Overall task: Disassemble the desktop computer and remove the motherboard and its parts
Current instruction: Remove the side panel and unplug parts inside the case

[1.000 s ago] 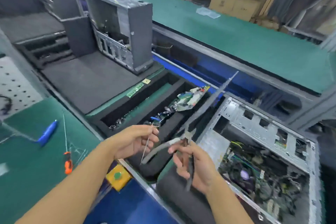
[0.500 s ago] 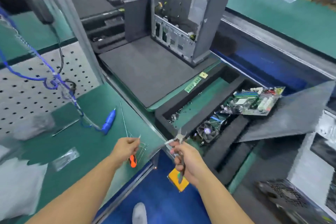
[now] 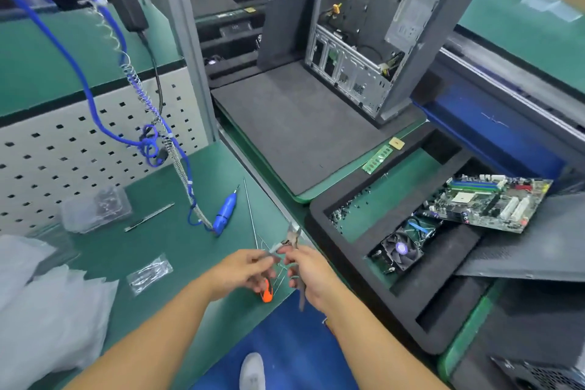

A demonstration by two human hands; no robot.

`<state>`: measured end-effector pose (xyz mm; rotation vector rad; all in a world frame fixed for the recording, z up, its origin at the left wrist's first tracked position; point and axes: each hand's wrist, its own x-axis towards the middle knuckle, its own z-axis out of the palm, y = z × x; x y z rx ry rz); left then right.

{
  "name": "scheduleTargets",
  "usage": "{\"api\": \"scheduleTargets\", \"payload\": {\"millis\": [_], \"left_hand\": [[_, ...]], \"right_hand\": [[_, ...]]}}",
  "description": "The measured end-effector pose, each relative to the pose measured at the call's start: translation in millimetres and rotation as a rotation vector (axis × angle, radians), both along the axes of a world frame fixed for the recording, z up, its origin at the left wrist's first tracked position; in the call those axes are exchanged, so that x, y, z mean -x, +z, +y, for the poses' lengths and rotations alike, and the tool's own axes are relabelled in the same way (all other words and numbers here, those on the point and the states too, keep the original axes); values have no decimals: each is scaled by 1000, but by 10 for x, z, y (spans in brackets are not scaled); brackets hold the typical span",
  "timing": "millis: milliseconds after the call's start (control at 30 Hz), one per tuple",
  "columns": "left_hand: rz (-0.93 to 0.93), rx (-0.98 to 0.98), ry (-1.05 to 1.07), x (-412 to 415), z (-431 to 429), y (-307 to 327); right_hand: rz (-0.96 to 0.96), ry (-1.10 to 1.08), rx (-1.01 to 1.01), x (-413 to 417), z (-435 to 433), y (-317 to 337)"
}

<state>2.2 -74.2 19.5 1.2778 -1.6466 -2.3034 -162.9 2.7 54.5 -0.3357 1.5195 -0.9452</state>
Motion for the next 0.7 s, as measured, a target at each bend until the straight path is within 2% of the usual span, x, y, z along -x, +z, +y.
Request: {"api": "scheduleTargets", "payload": {"millis": [100,233,300,433,567,700], "left_hand": [[-108,159,102,-202,-34,-24],[-268,191,307,-602,-45,-189],[-370,247,333,-777,-51,-290],[-529,319,251,-900,-96,-494],[-688,354,154,-699,-123,-605],[-874,602,60,-455,-106,-602]], "right_hand": [[24,120,6,-217,-190,-88],[58,251,-54,-438,-262,-232],[111,276,-115,-464,-219,-272],[15,210,-139,-387,-114,-288],[7,178,-140,-238,1,-273],[48,167,-139,-106,94,-278]]}}
